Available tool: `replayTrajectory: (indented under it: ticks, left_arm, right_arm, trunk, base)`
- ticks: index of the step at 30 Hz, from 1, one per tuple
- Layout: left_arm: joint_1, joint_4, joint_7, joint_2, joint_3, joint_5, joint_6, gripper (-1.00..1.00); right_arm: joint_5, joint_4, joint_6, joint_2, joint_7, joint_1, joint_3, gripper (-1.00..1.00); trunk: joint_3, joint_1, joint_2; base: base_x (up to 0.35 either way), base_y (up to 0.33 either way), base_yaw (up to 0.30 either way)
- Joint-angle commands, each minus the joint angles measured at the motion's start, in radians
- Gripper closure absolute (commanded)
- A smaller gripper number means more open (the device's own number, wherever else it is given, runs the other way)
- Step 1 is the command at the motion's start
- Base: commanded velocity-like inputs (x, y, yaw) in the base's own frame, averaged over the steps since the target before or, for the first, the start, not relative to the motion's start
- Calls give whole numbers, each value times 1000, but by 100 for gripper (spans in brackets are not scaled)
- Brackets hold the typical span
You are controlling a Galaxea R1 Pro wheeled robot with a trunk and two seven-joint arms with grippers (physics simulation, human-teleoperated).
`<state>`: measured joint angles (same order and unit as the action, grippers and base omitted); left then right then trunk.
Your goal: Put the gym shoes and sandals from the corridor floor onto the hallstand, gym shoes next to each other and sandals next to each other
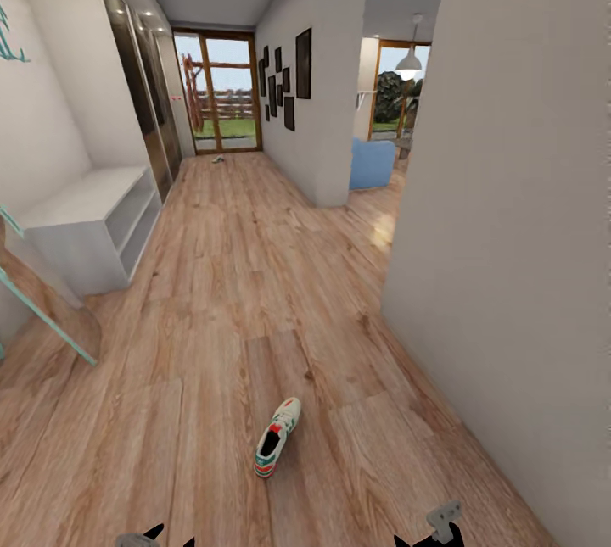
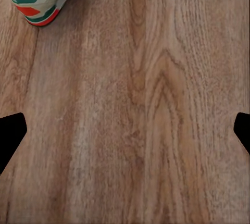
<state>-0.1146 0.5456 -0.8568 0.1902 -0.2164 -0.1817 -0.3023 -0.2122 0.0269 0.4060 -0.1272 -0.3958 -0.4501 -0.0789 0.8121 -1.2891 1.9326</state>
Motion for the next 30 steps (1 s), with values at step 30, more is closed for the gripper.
replayTrajectory:
  ticks: [30]
  left_arm:
    - [-2,-1,42,-1,-4,-8,-1,-100]
  right_arm:
    - [-9,-1,3,1,-3,-1,-9,-100]
  trunk:
    - [1,0,0]
  base:
    - [116,43,-210]
